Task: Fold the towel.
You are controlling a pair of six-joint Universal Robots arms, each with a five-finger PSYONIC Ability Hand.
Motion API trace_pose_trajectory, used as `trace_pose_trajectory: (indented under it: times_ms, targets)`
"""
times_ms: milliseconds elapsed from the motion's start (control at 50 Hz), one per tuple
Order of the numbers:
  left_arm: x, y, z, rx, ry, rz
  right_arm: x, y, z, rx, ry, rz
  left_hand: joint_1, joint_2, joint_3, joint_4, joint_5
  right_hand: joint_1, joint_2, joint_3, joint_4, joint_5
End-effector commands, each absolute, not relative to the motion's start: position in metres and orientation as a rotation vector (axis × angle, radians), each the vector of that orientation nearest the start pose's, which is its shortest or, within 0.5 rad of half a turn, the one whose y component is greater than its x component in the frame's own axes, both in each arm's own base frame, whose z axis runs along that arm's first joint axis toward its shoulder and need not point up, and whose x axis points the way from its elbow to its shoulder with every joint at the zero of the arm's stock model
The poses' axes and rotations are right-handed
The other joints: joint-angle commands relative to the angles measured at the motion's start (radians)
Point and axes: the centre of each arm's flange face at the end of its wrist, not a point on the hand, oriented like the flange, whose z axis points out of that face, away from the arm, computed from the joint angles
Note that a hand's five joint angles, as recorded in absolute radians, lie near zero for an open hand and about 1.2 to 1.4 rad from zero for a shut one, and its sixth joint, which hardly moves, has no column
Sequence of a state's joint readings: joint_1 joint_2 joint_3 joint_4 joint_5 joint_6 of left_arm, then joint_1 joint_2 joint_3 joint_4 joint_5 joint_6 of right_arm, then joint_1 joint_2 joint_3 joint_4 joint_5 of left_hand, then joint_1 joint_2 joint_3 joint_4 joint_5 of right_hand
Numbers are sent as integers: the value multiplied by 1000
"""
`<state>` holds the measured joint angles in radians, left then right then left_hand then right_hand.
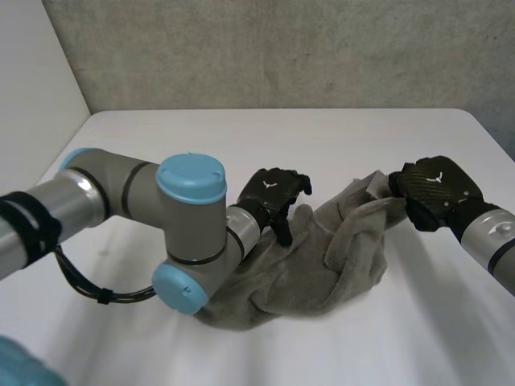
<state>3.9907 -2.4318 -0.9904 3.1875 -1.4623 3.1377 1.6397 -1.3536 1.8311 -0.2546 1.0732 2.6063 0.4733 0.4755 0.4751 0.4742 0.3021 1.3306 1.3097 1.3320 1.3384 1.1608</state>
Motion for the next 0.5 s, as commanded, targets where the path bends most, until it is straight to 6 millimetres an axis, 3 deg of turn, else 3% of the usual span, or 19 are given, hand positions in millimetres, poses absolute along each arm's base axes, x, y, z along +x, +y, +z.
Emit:
trace_pose_trajectory:
  times_ms: [20, 60, 100, 120, 140, 160, 180, 320, 360, 380, 420, 440, 480, 500]
  targets:
    - [-414, -259, 122, -846, -2020, 1477, 195, -288, 187, -1138, 2060, -1928, 165, 163, 164, 165, 162, 66, 87, 64, 58, 61]
    - [-415, -261, 119, -844, -2034, 1474, 195, -289, 189, -1140, 2054, -1935, 219, 216, 217, 218, 215, 66, 87, 64, 58, 61]
    - [-414, -264, 118, -836, -2070, 1482, 196, -291, 191, -1142, 2046, -1948, 513, 511, 511, 512, 510, 66, 87, 64, 58, 61]
    - [-414, -264, 118, -836, -2071, 1482, 196, -291, 191, -1142, 2046, -1948, 515, 513, 513, 514, 512, 66, 87, 64, 58, 61]
    - [-411, -266, 120, -835, -2097, 1490, 196, -292, 193, -1141, 2041, -1955, 736, 734, 734, 735, 733, 66, 87, 64, 58, 61]
    - [-411, -266, 120, -835, -2098, 1490, 196, -292, 193, -1141, 2041, -1955, 738, 736, 737, 737, 735, 66, 87, 64, 58, 61]
    - [-408, -266, 121, -844, -2127, 1496, 196, -293, 194, -1140, 2040, -1964, 895, 893, 893, 894, 892, 66, 87, 64, 58, 61]
    - [-386, -268, 146, -934, -2258, 1564, 194, -302, 204, -1123, 2031, -2017, 923, 921, 921, 922, 920, 66, 87, 64, 58, 61]
    - [-366, -275, 160, -922, -2349, 1610, 192, -305, 207, -1099, 2043, -2043, 923, 921, 921, 922, 920, 66, 87, 64, 58, 61]
    - [-366, -275, 160, -922, -2349, 1610, 192, -305, 207, -1099, 2043, -2043, 923, 921, 921, 922, 920, 66, 87, 64, 58, 61]
    - [-343, -285, 181, -854, -2398, 1679, 188, -311, 213, -1054, 2068, -2081, 923, 921, 921, 922, 920, 66, 87, 64, 58, 61]
    - [-343, -285, 181, -853, -2399, 1680, 188, -311, 213, -1054, 2068, -2081, 923, 921, 921, 922, 920, 66, 87, 64, 58, 61]
    - [-320, -295, 203, -775, -2416, 1737, 186, -314, 218, -1027, 2070, -2106, 923, 921, 921, 922, 920, 66, 87, 64, 58, 61]
    - [-320, -295, 203, -775, -2416, 1738, 185, -316, 224, -996, 2058, -2136, 923, 921, 921, 922, 920, 66, 87, 64, 58, 61]
